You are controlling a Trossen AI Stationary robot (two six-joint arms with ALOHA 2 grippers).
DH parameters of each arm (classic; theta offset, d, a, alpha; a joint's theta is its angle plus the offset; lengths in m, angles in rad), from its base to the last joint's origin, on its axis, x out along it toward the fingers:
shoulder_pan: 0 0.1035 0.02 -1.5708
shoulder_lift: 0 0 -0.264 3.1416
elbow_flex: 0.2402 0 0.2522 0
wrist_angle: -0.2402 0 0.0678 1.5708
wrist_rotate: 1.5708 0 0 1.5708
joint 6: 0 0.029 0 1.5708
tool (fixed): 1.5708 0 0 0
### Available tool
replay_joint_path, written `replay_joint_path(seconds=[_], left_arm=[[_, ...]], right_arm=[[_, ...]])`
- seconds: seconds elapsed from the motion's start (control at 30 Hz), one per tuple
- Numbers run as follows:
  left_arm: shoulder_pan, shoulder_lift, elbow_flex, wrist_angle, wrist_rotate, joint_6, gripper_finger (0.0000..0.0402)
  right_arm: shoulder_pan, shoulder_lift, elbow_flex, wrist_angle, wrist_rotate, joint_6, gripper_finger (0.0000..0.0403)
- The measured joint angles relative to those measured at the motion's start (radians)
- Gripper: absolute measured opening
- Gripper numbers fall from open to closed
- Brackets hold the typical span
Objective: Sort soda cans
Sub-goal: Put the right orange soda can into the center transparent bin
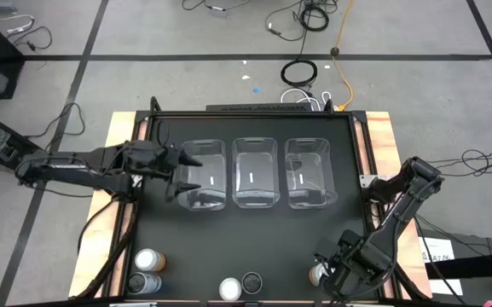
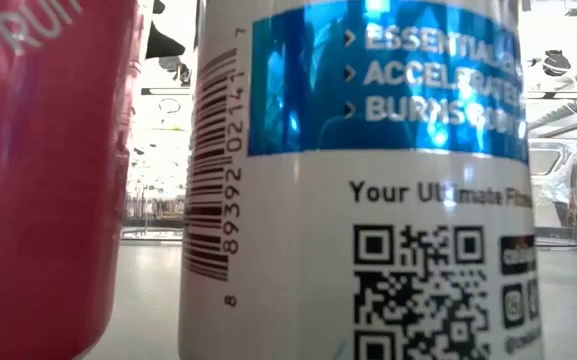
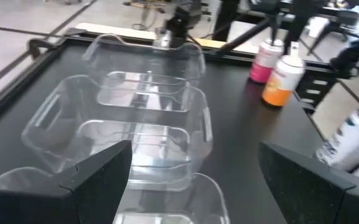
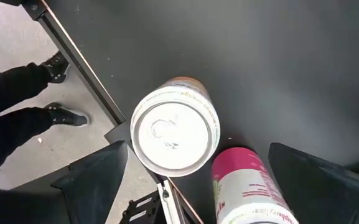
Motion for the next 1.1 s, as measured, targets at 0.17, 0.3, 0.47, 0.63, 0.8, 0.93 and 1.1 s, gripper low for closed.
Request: replay_joint_path(seconds=[0.17, 0.3, 0.47, 0.63, 0.8, 0.93, 1.1], left_arm=[[-0.042, 0.0, 0.0, 0.0, 0.0, 0.0, 0.0354], [-0.069, 0.0, 0.0, 0.0, -0.006, -0.005, 0.0354], [-0.091, 0.0, 0.0, 0.0, -0.012, -0.007, 0.0354], [-0.112, 0.0, 0.0, 0.0, -0.015, -0.008, 0.0354], [-0.133, 0.0, 0.0, 0.0, -0.016, -0.009, 0.0354], [-0.146, 0.0, 0.0, 0.001, -0.016, -0.009, 0.0354], [-0.163, 0.0, 0.0, 0.0, -0.017, -0.033, 0.0354]], right_arm=[[0.0, 0.009, 0.0, 0.019, 0.0, -0.001, 0.0383], [0.0, 0.041, 0.0, 0.03, -0.006, -0.025, 0.0383], [0.0, 0.083, 0.0, 0.055, -0.029, -0.054, 0.0383], [0.0, 0.118, 0.0, 0.047, -0.026, -0.076, 0.0383], [0.001, 0.155, -0.002, 0.047, -0.021, -0.106, 0.0383], [0.001, 0.162, -0.004, 0.049, -0.004, -0.101, 0.038], [0.001, 0.162, -0.033, 0.102, 0.0, -0.077, 0.0378]])
